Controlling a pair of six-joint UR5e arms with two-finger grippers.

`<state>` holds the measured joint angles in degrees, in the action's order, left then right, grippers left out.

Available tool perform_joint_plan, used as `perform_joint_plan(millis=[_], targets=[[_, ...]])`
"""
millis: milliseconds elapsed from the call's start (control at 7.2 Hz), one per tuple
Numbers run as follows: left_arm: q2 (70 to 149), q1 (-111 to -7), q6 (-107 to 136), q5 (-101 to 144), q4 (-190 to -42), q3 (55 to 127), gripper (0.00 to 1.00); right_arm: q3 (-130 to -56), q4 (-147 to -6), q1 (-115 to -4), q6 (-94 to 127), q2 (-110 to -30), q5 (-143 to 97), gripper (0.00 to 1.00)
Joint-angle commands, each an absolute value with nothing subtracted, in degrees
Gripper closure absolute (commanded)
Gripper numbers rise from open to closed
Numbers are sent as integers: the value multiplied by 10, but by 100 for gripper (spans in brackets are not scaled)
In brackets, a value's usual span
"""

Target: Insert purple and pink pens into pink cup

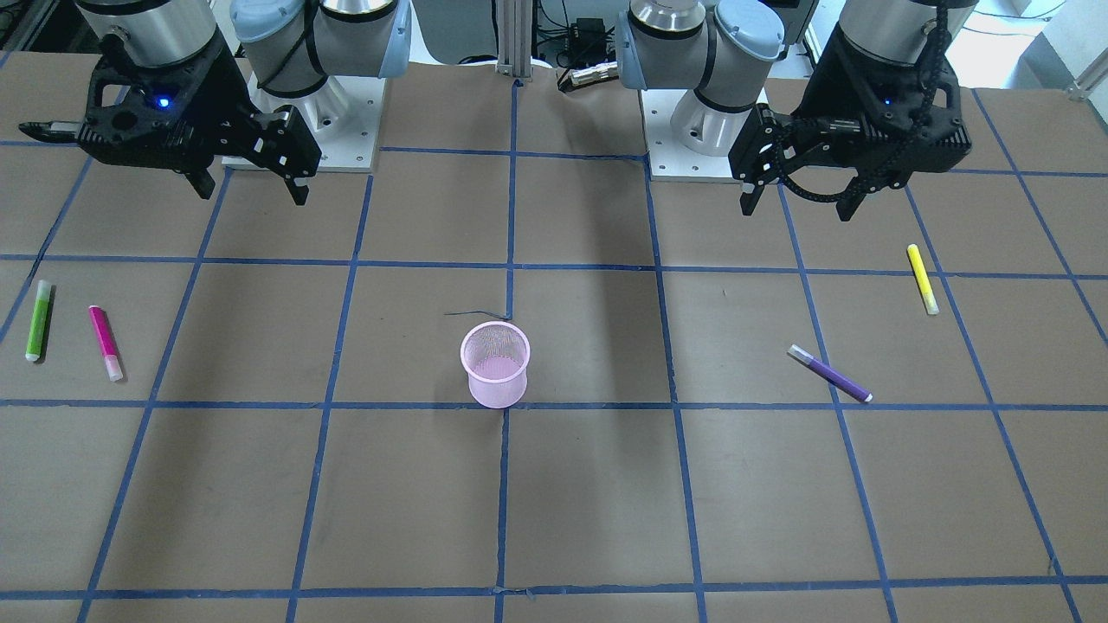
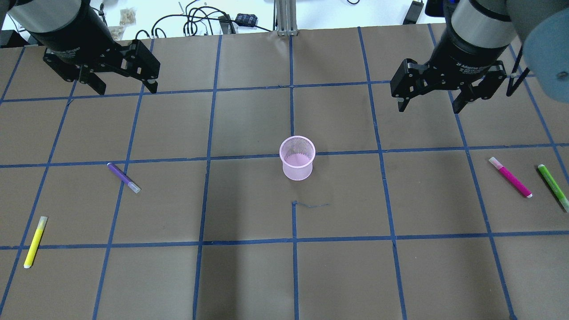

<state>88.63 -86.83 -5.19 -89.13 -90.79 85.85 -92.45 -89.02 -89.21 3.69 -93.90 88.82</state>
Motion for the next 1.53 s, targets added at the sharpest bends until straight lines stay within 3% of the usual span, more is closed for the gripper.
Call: perform_joint_plan(millis=[0, 694, 972, 1389], targets=[[886, -868, -52, -891, -908, 858, 0, -930, -890, -892, 37, -940, 889, 0], [889, -811, -43, -886, -955, 869, 0, -931, -891, -891, 28, -940, 887, 0], [898, -715, -27, -819, -946, 940, 0, -930, -892, -892, 27, -939, 882, 0], [958, -625, 28, -797, -775, 1051, 0, -945, -902, -857, -140, -923, 889, 0]])
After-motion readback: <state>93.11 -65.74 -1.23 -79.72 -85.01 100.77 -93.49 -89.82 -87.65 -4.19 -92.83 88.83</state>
